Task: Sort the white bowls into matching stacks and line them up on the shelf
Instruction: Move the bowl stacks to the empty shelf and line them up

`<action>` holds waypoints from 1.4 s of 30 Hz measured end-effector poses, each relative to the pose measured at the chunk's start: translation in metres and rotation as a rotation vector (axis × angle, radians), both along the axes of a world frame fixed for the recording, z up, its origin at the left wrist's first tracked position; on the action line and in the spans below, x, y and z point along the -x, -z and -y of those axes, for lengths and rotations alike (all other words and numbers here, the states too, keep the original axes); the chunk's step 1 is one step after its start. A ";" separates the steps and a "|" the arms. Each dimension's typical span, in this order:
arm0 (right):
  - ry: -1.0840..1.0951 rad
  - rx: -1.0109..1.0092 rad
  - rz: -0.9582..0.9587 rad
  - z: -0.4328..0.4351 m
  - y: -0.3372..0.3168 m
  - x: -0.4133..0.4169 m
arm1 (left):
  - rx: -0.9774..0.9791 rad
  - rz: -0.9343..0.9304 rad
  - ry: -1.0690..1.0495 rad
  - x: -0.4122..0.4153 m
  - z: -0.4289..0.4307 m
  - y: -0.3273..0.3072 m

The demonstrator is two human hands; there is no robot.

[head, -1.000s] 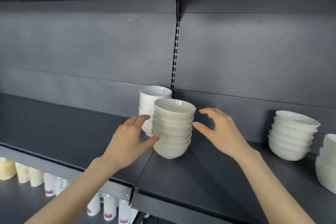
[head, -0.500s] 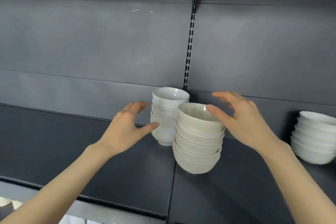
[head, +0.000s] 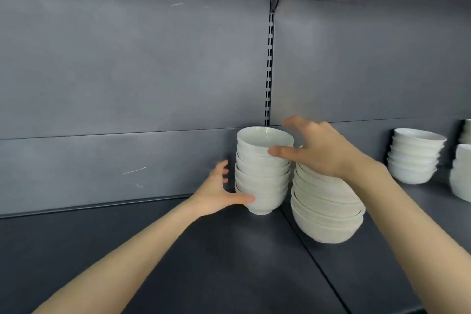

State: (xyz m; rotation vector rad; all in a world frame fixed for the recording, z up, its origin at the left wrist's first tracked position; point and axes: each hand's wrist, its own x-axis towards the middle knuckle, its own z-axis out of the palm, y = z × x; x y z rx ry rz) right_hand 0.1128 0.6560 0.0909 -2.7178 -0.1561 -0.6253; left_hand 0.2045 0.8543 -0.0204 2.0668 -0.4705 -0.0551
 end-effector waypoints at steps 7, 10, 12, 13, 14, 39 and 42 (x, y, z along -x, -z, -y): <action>0.117 0.053 -0.185 -0.019 -0.006 -0.037 | 0.030 -0.050 0.137 -0.030 0.011 0.007; 0.130 0.030 -0.242 -0.018 -0.006 -0.047 | 0.098 -0.044 0.241 -0.035 0.017 0.011; 0.112 0.002 -0.259 -0.017 -0.007 -0.052 | 0.133 -0.030 0.270 -0.036 0.021 0.014; 0.098 -0.014 -0.265 -0.016 -0.008 -0.054 | 0.149 -0.029 0.267 -0.036 0.022 0.015; 0.086 -0.028 -0.269 -0.016 -0.008 -0.055 | 0.163 -0.022 0.254 -0.037 0.023 0.017; -0.108 -0.658 0.002 -0.088 0.045 -0.037 | 0.195 -0.036 0.114 -0.001 -0.059 0.021; -0.185 -0.829 0.017 -0.093 0.060 -0.035 | 0.200 -0.035 0.101 0.005 -0.063 0.022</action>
